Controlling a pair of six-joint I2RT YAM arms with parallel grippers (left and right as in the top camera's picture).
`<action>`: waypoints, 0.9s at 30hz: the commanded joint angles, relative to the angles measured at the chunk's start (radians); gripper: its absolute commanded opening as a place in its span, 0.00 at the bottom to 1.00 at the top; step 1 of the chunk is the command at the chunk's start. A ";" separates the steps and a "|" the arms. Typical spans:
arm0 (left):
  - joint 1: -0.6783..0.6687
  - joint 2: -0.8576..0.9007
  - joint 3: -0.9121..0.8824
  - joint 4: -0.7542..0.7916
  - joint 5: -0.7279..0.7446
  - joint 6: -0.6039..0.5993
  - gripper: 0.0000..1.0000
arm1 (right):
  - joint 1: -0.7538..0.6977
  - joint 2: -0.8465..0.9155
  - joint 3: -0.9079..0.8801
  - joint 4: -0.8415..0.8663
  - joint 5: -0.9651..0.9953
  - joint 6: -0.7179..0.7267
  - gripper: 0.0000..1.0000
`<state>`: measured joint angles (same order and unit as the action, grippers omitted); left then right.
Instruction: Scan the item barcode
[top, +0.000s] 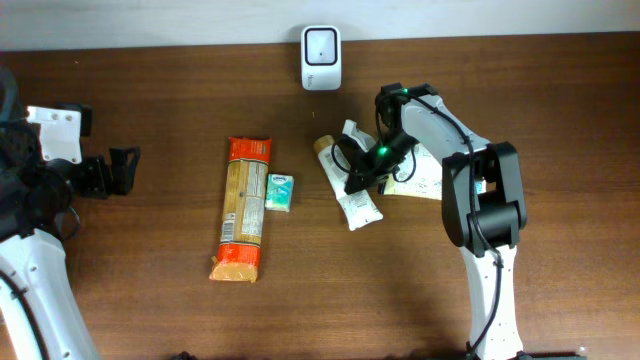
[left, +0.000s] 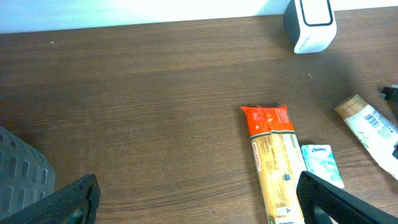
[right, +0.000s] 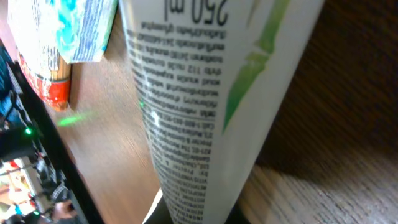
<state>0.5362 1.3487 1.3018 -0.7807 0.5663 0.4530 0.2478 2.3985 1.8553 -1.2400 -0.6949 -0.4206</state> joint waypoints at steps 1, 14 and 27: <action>0.003 -0.002 0.008 0.002 0.014 0.016 0.99 | -0.007 0.024 0.043 -0.066 -0.055 0.070 0.04; 0.003 -0.001 0.008 0.002 0.014 0.016 0.99 | -0.045 -0.183 0.587 -0.405 -0.195 0.032 0.04; 0.003 -0.002 0.008 0.002 0.014 0.016 0.99 | -0.042 -0.366 0.587 -0.402 -0.200 -0.016 0.04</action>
<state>0.5362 1.3487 1.3018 -0.7807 0.5659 0.4530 0.2043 2.0773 2.4191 -1.6463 -0.8455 -0.4149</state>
